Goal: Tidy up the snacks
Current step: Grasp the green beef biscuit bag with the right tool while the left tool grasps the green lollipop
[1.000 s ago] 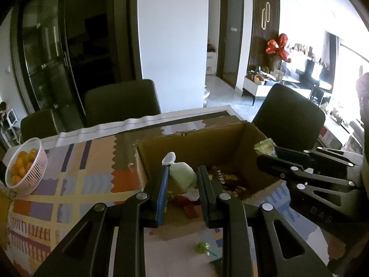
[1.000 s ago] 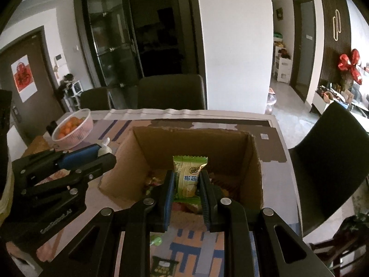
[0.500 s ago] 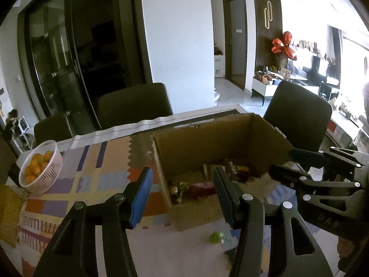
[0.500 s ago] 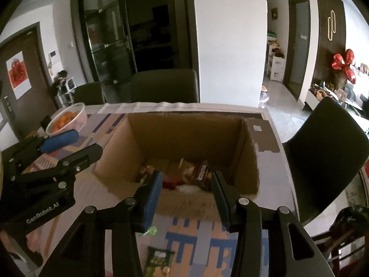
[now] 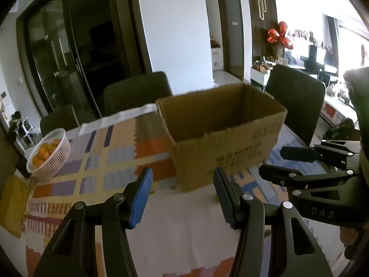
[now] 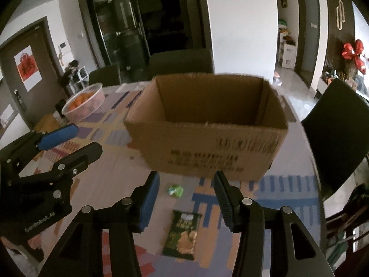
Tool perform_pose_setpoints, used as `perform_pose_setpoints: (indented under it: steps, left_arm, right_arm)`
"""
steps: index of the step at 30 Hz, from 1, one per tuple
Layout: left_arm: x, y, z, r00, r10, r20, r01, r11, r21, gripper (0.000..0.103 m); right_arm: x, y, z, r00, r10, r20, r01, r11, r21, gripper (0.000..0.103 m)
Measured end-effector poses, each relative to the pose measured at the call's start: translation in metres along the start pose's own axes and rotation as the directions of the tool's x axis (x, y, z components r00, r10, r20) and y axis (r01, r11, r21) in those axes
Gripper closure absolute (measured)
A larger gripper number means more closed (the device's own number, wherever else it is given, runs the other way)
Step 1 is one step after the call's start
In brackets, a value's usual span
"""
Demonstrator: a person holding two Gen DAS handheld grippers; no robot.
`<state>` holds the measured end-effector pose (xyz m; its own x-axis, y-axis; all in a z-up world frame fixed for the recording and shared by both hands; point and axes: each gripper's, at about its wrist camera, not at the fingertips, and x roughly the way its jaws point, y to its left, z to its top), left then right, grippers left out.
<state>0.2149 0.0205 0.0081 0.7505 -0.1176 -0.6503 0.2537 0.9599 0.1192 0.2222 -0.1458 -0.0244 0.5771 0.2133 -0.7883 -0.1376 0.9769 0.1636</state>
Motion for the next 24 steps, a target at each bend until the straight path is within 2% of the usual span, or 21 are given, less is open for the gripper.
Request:
perform_pose_setpoints:
  steps: [10, 24]
  left_arm:
    - [0.016, -0.002, -0.037, 0.997, -0.035, -0.072, 0.037, 0.999, 0.026, 0.049]
    - [0.051, -0.006, -0.069, 0.988, -0.073, -0.134, 0.086, 0.992, 0.089, 0.049]
  right_arm:
    - [0.03, 0.009, -0.038, 0.993, 0.01, -0.119, -0.007, 1.0, 0.023, 0.053]
    - [0.079, 0.008, -0.073, 0.965, -0.011, -0.262, 0.026, 0.998, 0.053, 0.053]
